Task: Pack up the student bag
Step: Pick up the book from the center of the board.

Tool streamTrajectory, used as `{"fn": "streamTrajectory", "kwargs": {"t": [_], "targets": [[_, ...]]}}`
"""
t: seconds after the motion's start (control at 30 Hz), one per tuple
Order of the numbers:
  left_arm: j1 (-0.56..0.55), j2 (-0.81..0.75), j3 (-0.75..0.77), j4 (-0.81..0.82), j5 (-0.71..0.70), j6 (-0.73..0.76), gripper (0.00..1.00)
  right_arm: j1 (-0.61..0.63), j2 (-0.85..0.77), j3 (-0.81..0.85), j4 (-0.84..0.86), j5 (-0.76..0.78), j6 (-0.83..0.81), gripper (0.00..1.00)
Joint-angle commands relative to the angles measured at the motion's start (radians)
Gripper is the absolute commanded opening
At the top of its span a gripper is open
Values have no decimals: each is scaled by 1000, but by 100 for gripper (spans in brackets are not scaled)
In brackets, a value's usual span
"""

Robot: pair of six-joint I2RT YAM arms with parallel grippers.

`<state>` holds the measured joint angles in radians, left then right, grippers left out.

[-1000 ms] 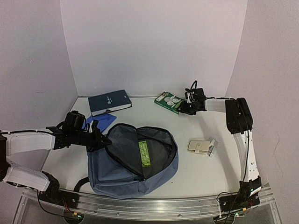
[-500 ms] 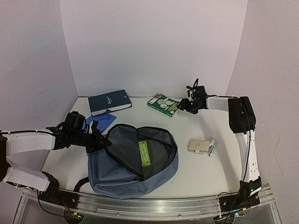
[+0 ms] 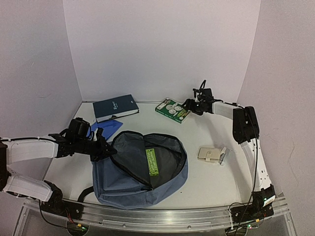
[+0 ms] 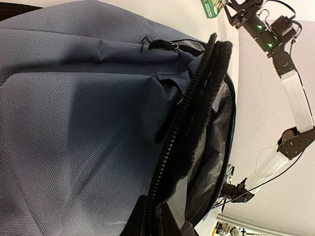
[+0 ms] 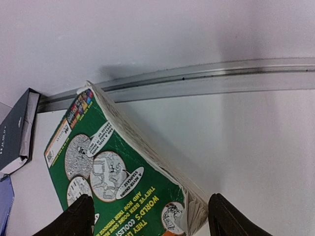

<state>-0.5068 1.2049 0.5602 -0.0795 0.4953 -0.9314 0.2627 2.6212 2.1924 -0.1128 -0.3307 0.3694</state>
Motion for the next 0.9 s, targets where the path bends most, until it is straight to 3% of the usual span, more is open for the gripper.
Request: {"fn": "streamTrajectory", "kwargs": {"t": [0.0,0.47,0.53,0.6,0.87], "targets": [[8,-31,-10,-7,-28,19,0,4,55,72,-3,-23,15,77],[8,-53,-25,-5,-34,19,0,1,128,159,-52,-7,19,80],[8,-54,-27,-3,-35,18,0,2,136,167,-53,-26,23,71],[8,-53,-29,-1,-37,16,0,2,141,172,-54,-43,25,54],[8,-50,-36,9,-34,13,0,6,134,175,-47,-62,23,18]]}}
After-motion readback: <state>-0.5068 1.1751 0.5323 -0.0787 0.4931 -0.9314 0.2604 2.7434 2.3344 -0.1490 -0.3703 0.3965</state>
